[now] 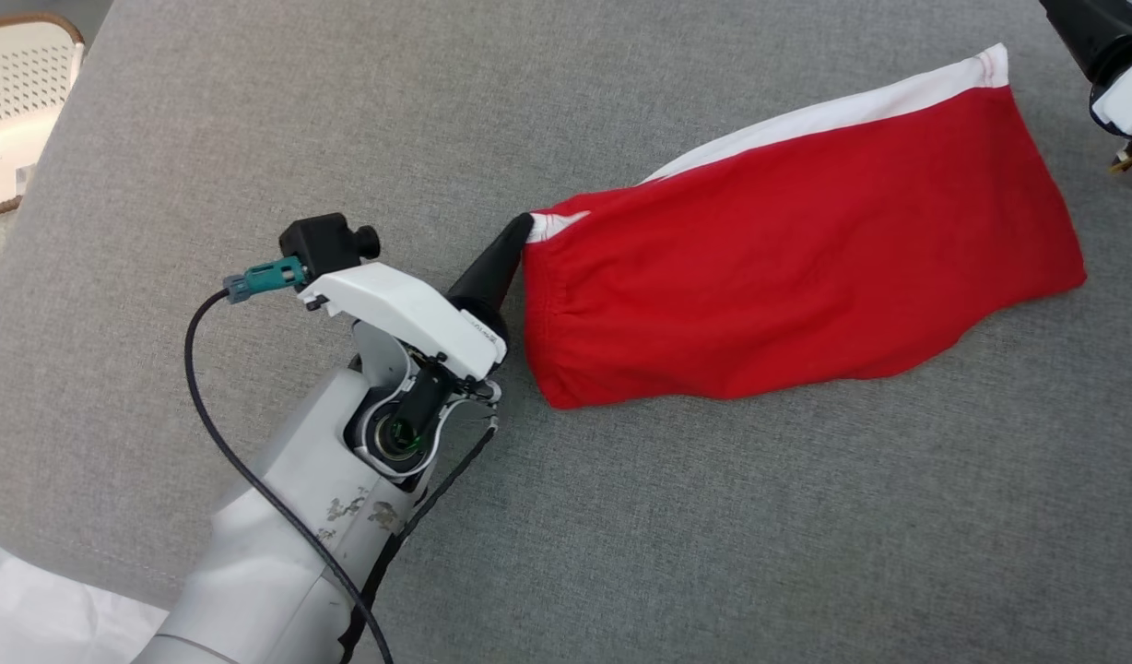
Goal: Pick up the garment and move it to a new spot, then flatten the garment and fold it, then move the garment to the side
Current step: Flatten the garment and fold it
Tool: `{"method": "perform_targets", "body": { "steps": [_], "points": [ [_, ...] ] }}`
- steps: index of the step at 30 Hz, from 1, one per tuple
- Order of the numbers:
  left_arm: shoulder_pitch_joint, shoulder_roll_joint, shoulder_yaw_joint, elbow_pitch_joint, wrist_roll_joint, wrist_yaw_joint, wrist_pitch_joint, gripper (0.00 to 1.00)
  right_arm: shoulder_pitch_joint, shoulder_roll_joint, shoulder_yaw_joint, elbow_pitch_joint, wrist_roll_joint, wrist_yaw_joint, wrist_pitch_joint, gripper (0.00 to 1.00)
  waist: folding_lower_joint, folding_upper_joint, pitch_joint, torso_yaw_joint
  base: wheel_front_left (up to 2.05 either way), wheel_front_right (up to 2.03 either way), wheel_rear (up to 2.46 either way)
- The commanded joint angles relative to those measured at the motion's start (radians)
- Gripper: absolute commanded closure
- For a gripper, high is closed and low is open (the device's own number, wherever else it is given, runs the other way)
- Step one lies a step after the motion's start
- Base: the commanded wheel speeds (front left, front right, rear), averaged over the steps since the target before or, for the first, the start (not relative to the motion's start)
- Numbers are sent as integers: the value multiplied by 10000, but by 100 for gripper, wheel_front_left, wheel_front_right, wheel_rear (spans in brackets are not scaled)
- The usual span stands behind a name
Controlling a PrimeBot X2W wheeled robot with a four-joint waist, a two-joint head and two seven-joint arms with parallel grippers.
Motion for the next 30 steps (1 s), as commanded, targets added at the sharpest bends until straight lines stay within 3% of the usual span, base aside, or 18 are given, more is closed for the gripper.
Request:
{"method": "perform_targets", "body": {
  "steps": [1, 6, 14, 17, 19, 21, 26, 30],
  "points": [
    [-65, 188, 55, 245, 131, -63, -280, 0, 179, 26, -61, -133, 25, 3, -245, 0, 0, 0, -248, -160, 0, 0, 0],
    [-158, 270, 294, 638, 245, -55, -1203, 0, 677, -79, -9, -714, -16, 3, -1053, 0, 0, 0, -880, -483, 0, 0, 0],
    [57, 1018, 349, 949, 1324, -16, -2806, 0, 1766, -217, 193, -1879, -494, 3, -3202, 0, 0, 0, -2139, -1202, 0, 0, 0],
    [190, 1328, 618, 847, 2223, 178, -3111, 0, 2182, -220, 239, -1998, -988, 3, -3813, 0, 0, 0, -2570, -1482, 0, 0, 0],
    [343, 1581, 1377, 339, 3387, 485, -3141, 0, 2516, -151, 58, -2058, -1341, 3, -3952, 0, 0, 0, -2837, -1679, 0, 0, 0],
    [1013, 1461, 2353, -384, 4527, 776, -3136, 0, 2775, -54, -811, -2252, -1968, 3, -3982, 0, 0, 0, -3058, -1908, 0, 0, 0],
    [2866, 787, 4568, -2268, 7358, 1187, -3138, 0, 4742, 606, -4159, -3001, -4258, 3, -3952, 0, 0, 0, -3540, -2452, 0, 0, 0],
    [4144, 226, 5541, -3214, 9119, 1043, -3138, 0, 6585, 1380, -6459, -3978, -6677, 3, -3953, 0, 0, 0, -3870, -2823, 0, 0, 0]
  ]
}}
